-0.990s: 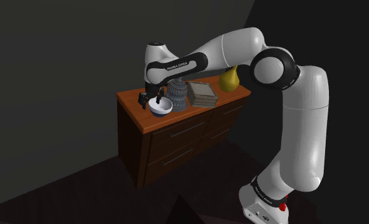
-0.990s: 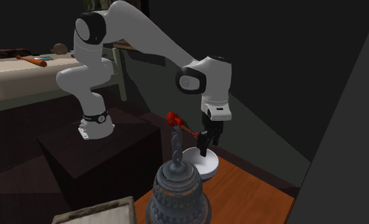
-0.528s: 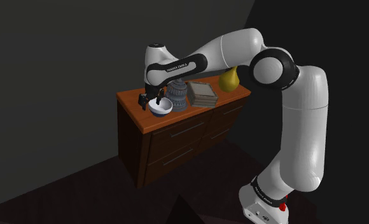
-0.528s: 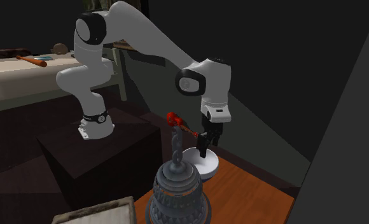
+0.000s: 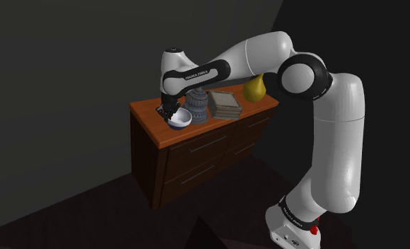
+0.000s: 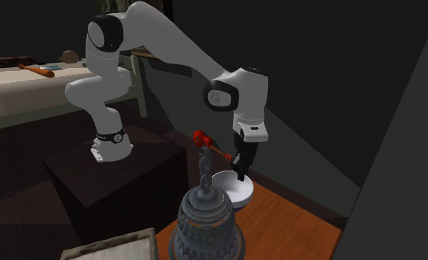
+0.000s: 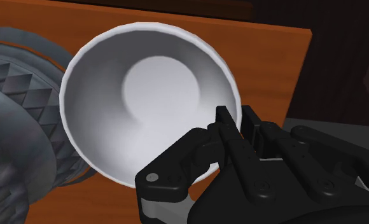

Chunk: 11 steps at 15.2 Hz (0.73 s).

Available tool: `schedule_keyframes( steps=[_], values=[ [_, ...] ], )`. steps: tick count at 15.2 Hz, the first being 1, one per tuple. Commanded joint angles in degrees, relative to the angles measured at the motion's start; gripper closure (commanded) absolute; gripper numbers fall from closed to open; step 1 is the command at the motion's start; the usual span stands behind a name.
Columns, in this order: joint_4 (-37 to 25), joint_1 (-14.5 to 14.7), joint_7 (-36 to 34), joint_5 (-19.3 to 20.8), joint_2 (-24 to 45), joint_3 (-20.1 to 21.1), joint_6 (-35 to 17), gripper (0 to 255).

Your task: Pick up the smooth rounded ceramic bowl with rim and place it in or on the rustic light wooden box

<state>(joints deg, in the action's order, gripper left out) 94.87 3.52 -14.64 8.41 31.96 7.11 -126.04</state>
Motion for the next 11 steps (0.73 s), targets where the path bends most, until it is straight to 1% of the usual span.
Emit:
schedule_keyframes(
  steps=[1,3,11],
  values=[
    [0.0,0.0,0.0,0.0,0.0,0.0,0.0,255],
    [0.0,0.0,0.0,0.0,0.0,0.0,0.0,255],
    [-1.6,-0.2,0.6,-0.6,-3.0,0.4,4.7,255]
  ],
)
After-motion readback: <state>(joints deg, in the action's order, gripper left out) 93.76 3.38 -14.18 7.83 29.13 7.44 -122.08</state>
